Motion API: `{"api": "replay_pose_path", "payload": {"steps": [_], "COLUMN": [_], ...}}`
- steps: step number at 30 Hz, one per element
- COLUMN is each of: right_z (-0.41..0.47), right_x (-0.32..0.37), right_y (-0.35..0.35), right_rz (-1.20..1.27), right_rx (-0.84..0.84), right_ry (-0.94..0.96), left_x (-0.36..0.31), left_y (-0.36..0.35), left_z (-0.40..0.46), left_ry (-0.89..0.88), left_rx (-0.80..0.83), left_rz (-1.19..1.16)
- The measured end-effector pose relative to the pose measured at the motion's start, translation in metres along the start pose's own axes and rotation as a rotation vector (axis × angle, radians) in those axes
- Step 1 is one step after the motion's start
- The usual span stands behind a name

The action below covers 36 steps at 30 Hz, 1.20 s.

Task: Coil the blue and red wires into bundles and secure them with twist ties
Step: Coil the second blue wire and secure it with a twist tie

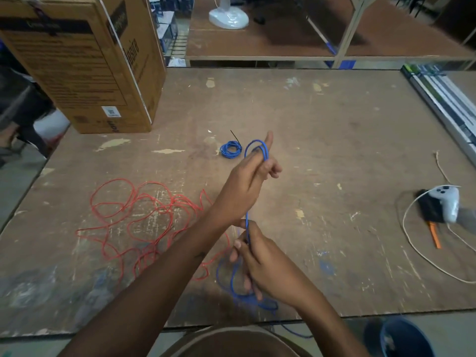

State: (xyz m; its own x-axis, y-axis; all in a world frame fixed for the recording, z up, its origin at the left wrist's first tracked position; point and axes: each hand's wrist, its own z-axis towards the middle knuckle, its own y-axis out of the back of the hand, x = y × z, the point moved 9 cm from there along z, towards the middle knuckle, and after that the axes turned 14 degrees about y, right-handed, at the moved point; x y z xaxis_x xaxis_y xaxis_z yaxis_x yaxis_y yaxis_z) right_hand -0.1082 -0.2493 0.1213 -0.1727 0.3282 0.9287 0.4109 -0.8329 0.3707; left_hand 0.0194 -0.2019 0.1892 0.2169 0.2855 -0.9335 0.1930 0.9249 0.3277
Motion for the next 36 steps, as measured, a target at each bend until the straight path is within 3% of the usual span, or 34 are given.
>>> {"api": "replay_pose_path", "payload": {"steps": [3, 7, 10, 12, 14, 19, 21, 25, 28, 32, 36], "right_z": [-0.008, -0.014, -0.017, -0.018, -0.016, 0.002, 0.012, 0.028, 0.034, 0.033, 0.036], "right_x": [0.009, 0.016, 0.020, 0.023, 0.023, 0.012, 0.008, -0.013, -0.038, -0.063, -0.067], "right_y": [0.031, 0.079, 0.091, 0.095, 0.107, 0.152, 0.157, 0.154, 0.150, 0.147, 0.150], "right_rz": [0.099, 0.516, 0.826, 0.900, 0.758, 0.069, -0.061, 0.093, 0.112, 0.311, 0.566], "right_rx": [-0.107, -0.323, -0.308, -0.278, -0.278, -0.405, -0.473, -0.682, -0.803, -0.941, -1.035], "right_ry": [-0.088, -0.115, -0.125, -0.120, -0.093, 0.013, 0.069, 0.161, 0.142, 0.138, 0.167], "left_x": [0.017, 0.045, 0.049, 0.050, 0.050, 0.030, 0.022, 0.014, 0.013, 0.017, 0.044], "left_y": [-0.008, 0.011, 0.025, 0.026, 0.022, -0.014, -0.025, -0.023, -0.013, -0.001, -0.017], "left_z": [-0.004, -0.011, -0.024, -0.033, -0.045, -0.086, -0.096, -0.100, -0.100, -0.099, -0.105], "left_ry": [-0.039, 0.010, 0.065, 0.087, 0.108, 0.066, 0.063, 0.144, 0.243, 0.267, 0.376], "left_rx": [0.082, 0.119, 0.112, 0.145, 0.205, 0.455, 0.528, 0.568, 0.465, 0.239, 0.277], "left_rz": [0.258, 0.441, 0.522, 0.526, 0.482, 0.505, 0.498, 0.387, 0.264, 0.221, 0.072]}}
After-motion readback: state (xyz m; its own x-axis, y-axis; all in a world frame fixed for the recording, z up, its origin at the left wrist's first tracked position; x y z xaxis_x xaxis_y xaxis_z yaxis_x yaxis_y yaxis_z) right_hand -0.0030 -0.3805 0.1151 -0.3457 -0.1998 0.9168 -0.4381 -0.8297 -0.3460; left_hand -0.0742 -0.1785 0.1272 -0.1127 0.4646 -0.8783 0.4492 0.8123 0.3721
